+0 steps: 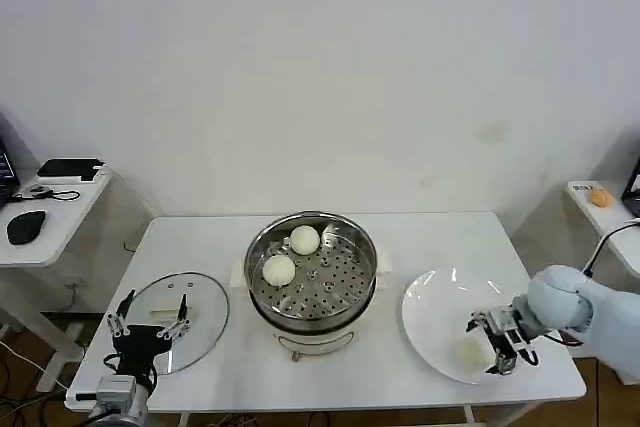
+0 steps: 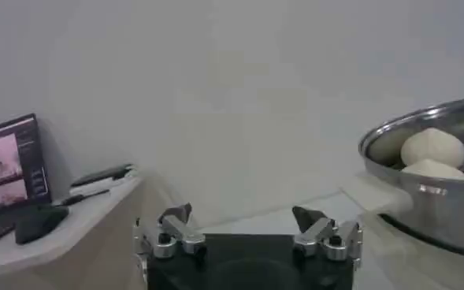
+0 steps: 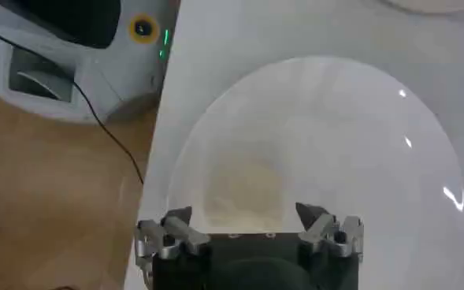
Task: Take steamed baozi put them in steamer then cover it.
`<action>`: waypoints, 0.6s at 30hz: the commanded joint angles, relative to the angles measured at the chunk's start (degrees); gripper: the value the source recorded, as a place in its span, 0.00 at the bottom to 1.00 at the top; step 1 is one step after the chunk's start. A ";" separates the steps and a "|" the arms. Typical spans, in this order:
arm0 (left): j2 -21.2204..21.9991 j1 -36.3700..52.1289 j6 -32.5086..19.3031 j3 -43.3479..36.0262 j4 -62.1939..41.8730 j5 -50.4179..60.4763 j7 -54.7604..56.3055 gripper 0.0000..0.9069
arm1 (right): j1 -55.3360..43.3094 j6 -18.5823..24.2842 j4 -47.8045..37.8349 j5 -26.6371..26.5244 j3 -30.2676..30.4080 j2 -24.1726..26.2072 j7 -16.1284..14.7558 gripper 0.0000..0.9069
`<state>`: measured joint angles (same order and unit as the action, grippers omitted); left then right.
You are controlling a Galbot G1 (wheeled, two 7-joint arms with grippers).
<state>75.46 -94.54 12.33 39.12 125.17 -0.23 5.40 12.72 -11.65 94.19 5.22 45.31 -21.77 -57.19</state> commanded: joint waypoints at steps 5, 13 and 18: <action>0.05 0.01 0.00 0.02 -0.01 0.01 0.03 1.00 | 0.87 -1.83 -1.27 0.23 -0.45 -1.42 -0.08 0.72; 0.16 -0.26 -0.06 0.10 0.25 -0.02 0.06 1.00 | 0.90 -2.59 -1.30 0.19 -0.51 -1.35 -0.23 0.69; 0.11 -0.35 -0.06 0.18 0.53 -0.02 0.06 1.00 | -1.19 -2.34 -0.57 -0.57 -0.51 -0.67 -1.49 0.69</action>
<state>75.57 -94.88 12.30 39.31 125.68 -0.26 5.45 12.24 -13.56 93.77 4.68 44.97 -22.16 -58.24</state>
